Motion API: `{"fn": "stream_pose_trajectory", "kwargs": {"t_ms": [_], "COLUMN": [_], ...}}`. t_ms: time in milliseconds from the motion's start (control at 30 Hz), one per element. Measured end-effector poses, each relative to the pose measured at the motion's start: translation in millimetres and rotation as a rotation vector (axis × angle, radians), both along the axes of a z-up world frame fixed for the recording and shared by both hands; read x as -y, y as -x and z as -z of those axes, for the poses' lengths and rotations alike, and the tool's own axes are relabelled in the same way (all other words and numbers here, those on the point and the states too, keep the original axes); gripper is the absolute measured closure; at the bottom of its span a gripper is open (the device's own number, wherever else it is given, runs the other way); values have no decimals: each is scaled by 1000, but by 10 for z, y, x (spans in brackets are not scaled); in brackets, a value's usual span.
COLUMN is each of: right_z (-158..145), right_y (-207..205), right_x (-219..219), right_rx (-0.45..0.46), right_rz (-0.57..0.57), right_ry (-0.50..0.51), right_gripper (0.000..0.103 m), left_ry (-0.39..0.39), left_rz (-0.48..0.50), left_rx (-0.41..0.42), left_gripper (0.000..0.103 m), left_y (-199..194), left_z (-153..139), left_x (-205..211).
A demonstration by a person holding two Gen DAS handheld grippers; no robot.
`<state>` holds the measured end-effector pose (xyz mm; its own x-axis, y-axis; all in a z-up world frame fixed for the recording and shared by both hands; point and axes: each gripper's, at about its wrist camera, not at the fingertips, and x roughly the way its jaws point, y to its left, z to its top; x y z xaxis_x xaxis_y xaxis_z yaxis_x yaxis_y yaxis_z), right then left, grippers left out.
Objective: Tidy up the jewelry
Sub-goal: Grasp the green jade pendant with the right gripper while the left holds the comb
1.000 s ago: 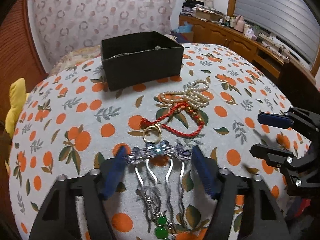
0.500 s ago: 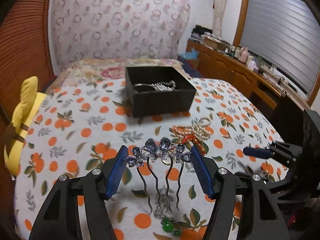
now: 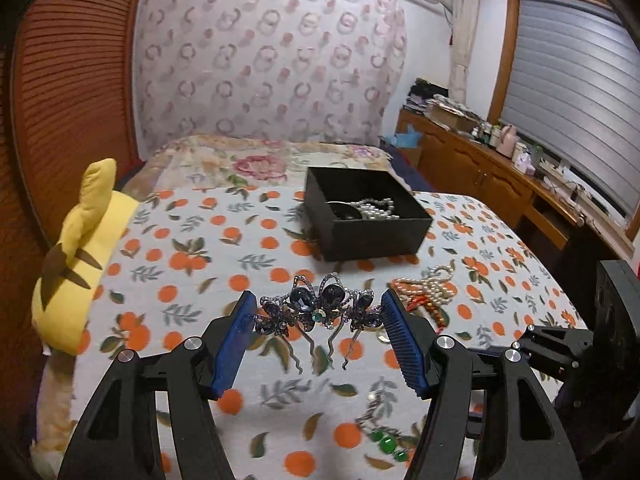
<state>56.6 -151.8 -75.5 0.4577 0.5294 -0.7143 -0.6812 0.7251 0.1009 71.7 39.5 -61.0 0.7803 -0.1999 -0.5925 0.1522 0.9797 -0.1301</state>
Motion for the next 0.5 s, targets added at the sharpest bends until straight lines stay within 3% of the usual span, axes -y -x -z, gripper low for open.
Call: {"fn": "stream_pose_trajectory", "kwargs": {"t_ms": [300,500], "right_z": [121,131], "right_y": [95,159], "right_x": [-463,-534], "right_rx": [-40,-42], "right_rz": [-120,-144], "right_ry": [38,50], "right_gripper": [83,85], "left_ry": [13,20], "left_rz": [-55,-64], "left_rx": [-3,-6], "left_gripper": [41,41], "left_y": [104,142], "left_z": [55,82], "left_x": [-303,-377]}}
